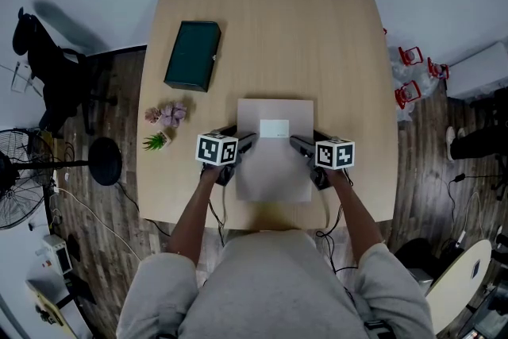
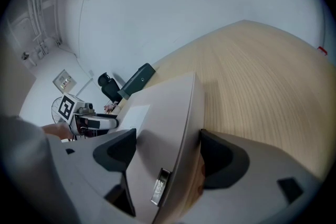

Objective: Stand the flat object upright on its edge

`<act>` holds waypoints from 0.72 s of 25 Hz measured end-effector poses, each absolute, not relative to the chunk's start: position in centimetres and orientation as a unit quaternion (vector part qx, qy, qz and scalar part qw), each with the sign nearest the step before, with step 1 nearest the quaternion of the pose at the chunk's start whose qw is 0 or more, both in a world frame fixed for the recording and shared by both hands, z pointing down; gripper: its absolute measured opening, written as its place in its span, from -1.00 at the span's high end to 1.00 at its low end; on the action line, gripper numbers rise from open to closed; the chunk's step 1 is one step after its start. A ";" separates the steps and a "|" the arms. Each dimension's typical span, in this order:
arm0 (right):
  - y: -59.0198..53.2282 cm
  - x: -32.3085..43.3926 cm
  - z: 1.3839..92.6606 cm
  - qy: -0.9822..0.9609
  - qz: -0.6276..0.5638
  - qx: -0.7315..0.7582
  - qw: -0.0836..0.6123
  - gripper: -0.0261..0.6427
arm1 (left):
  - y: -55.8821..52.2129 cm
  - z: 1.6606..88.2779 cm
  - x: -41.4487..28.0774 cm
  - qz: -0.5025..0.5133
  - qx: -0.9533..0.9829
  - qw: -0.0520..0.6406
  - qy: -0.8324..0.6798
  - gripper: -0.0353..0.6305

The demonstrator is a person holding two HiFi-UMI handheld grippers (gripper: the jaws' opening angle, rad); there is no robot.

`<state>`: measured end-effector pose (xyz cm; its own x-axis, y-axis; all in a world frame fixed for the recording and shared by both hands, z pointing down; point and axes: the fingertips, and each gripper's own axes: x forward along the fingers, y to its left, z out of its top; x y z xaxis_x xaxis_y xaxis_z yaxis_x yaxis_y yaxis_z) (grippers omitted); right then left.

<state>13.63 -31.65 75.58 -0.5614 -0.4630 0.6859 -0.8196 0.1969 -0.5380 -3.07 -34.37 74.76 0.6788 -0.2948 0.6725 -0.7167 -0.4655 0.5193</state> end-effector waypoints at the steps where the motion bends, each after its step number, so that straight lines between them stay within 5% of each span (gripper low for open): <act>1: -31.7 13.6 75.6 -0.750 0.467 0.427 0.193 -0.19 | -34.4 74.8 -3.0 0.254 0.817 0.416 -0.309 0.01; 18: -31.7 13.7 74.1 -0.752 0.458 0.430 0.201 -0.17 | -34.4 73.3 -2.8 0.260 0.820 0.397 -0.319 0.01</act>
